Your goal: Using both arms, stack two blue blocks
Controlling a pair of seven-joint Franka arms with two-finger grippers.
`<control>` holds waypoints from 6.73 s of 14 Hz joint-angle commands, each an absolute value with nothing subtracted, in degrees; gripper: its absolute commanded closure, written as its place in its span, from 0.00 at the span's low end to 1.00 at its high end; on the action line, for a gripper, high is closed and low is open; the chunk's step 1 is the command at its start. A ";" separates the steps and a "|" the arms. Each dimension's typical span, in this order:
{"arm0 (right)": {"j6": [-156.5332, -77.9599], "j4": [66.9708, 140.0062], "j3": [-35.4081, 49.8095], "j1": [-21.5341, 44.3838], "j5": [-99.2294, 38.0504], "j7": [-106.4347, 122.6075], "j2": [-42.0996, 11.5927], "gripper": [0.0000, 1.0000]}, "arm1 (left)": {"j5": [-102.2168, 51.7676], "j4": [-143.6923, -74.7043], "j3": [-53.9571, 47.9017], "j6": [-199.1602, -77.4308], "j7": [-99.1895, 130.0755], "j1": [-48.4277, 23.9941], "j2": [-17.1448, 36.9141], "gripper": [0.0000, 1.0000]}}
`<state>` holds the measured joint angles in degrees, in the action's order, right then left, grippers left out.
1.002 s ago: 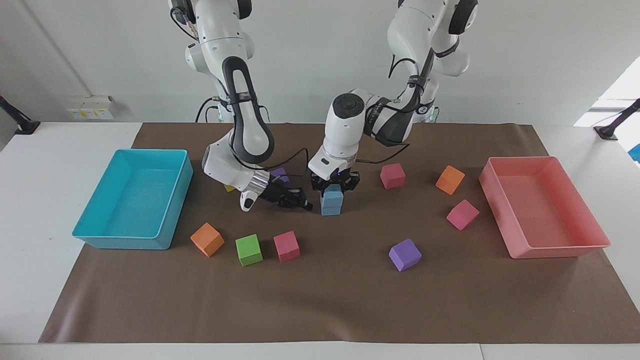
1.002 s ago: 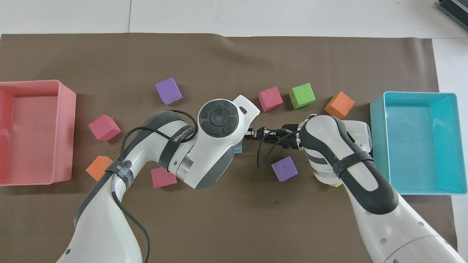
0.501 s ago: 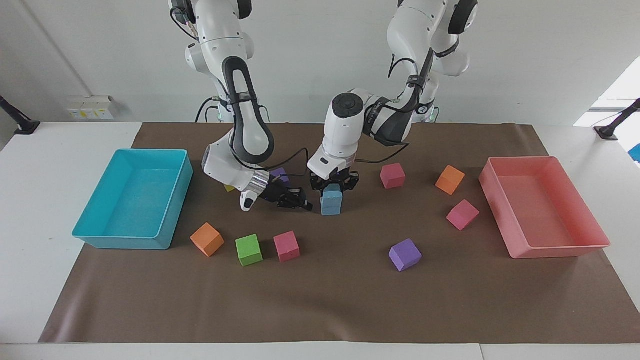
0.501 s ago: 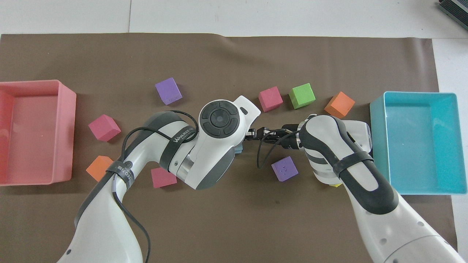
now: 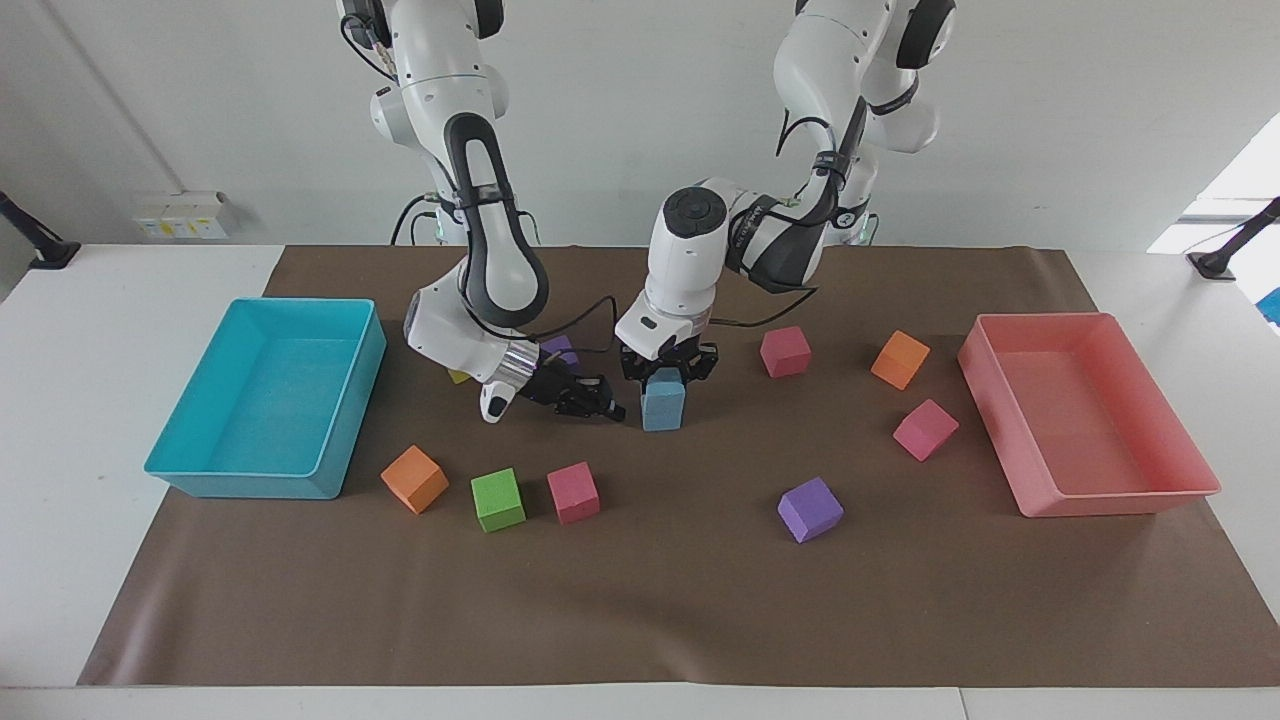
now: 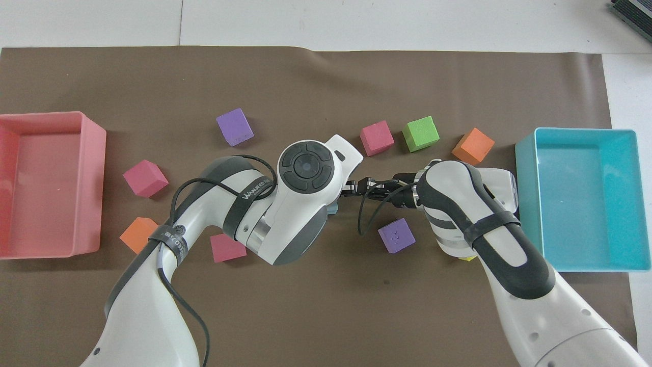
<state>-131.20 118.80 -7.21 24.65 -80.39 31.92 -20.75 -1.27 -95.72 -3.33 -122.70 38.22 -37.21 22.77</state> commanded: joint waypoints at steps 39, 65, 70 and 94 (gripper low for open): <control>-132.89 117.77 -7.91 23.82 -74.71 35.16 -17.93 0.00 | -1.49 -103.91 -1.76 -102.40 0.92 -13.47 -5.63 0.00; -107.05 102.22 -8.88 9.76 -8.36 1.49 -6.34 0.00 | -1.05 -88.24 -1.85 -80.59 -5.01 -7.74 -3.60 0.00; -103.37 101.95 -8.96 5.55 -4.14 1.76 -2.56 0.00 | -1.05 -88.33 -1.85 -80.77 -4.92 -7.73 -3.69 0.00; -85.78 88.33 -5.27 1.85 -0.26 1.05 1.23 0.00 | -1.49 -88.33 -1.84 -80.77 -5.01 -6.24 -3.60 0.00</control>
